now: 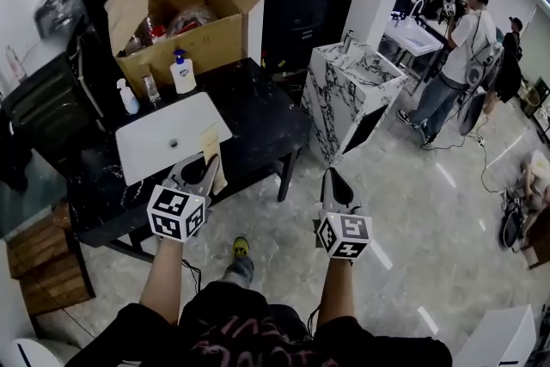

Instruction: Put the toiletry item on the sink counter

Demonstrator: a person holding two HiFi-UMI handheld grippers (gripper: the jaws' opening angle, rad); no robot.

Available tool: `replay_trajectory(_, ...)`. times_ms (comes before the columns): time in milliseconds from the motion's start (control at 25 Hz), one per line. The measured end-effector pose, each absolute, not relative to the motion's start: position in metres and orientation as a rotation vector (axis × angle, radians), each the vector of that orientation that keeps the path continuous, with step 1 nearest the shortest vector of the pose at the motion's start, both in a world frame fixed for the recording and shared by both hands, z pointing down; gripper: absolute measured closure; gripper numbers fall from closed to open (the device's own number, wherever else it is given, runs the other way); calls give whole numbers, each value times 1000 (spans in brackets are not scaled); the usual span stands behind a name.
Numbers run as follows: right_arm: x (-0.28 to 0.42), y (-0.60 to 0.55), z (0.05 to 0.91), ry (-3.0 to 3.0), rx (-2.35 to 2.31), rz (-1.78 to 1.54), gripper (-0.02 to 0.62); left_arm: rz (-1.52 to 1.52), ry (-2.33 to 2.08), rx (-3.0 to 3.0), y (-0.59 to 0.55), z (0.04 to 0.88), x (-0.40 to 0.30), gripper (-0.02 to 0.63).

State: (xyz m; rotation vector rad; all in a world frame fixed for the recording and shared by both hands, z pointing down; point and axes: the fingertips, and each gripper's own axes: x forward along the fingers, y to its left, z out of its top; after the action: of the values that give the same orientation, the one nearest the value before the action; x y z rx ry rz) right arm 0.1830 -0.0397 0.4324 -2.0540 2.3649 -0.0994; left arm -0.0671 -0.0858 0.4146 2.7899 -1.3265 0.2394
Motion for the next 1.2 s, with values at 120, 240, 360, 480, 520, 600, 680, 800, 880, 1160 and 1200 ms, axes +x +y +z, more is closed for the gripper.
replay_trajectory(120, 186, -59, 435, 2371, -2064, -102, 591, 232, -1321, 2782, -106, 418, -63, 578)
replay_trajectory(240, 191, -79, 435, 2365, -2074, -103, 591, 236, -1311, 2778, -128, 421, -60, 578)
replay_trajectory(360, 194, -104, 437, 2366, -2081, -116, 591, 245, -1302, 2767, -154, 424, -57, 578)
replay_trajectory(480, 194, -134, 437, 2377, -2086, -122, 591, 246, -1297, 2759, -185, 424, -56, 578)
replay_trajectory(520, 194, -144, 437, 2379, -2088, -121, 591, 244, -1296, 2758, -196, 424, -55, 578)
replay_trajectory(600, 195, -166, 436, 2380, -2094, -121, 591, 243, -1290, 2758, -219, 424, -53, 578)
replay_trajectory(680, 197, -188, 434, 2376, -2101, -123, 591, 244, -1284, 2757, -241, 424, -52, 578)
replay_trajectory(800, 198, -225, 432, 2374, -2104, -125, 591, 244, -1279, 2755, -276, 423, -51, 578)
replay_trajectory(880, 197, -251, 430, 2379, -2103, -121, 591, 237, -1274, 2752, -299, 422, -51, 578)
replay_trajectory(1160, 187, -327, 430, 2393, -2095, -117, 591, 219, -1241, 2724, -367, 430, -52, 578)
replay_trajectory(1200, 186, -335, 432, 2390, -2097, -123, 591, 220, -1237, 2723, -374, 432, -52, 578)
